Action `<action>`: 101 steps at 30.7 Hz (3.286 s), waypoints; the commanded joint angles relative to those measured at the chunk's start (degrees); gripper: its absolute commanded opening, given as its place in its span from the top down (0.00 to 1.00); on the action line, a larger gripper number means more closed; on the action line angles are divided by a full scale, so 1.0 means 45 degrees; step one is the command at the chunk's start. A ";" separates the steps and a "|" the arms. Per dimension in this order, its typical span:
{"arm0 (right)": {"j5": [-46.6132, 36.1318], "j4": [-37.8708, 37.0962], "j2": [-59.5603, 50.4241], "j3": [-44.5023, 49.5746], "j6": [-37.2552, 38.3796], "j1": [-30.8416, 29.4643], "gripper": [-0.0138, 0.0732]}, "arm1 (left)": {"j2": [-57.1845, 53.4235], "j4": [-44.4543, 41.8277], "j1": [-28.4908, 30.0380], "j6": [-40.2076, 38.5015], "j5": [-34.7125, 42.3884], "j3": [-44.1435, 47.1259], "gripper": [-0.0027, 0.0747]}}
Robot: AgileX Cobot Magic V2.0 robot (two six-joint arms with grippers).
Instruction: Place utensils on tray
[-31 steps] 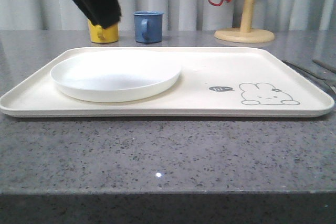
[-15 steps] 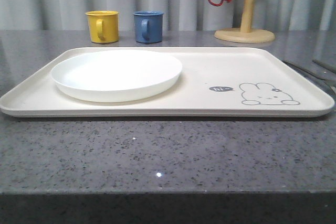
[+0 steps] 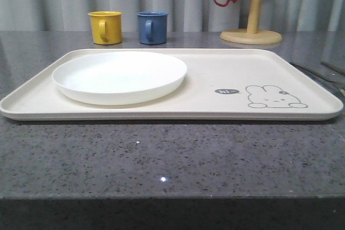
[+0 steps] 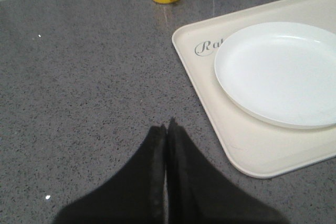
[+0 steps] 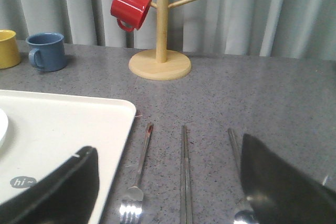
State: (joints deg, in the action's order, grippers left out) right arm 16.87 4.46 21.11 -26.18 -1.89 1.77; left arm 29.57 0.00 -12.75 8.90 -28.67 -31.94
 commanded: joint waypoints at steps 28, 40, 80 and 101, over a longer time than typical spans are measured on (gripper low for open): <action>-0.1154 -0.0001 0.0190 -0.0468 -0.0074 -0.0081 0.17 | -0.3921 0.0130 0.0011 -0.0156 0.2656 0.2147 0.99; 0.0249 -0.0140 0.3086 -0.2121 -0.0086 -0.0081 0.39 | -0.3921 0.0130 0.0011 -0.0156 0.2656 0.2147 0.99; 0.5689 0.1278 1.5315 -0.9158 -0.0086 0.0600 0.49 | -0.3921 0.0130 0.0011 -0.0156 0.2656 0.2147 0.99; 0.5795 0.1256 1.5331 -0.9158 -0.0086 0.0600 0.89 | -0.3921 0.0130 0.0011 -0.0156 0.2656 0.2147 0.99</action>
State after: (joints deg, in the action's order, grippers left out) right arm 44.26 9.63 92.18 -65.68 -1.89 4.55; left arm 11.48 0.00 -12.75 8.90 -21.43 -20.86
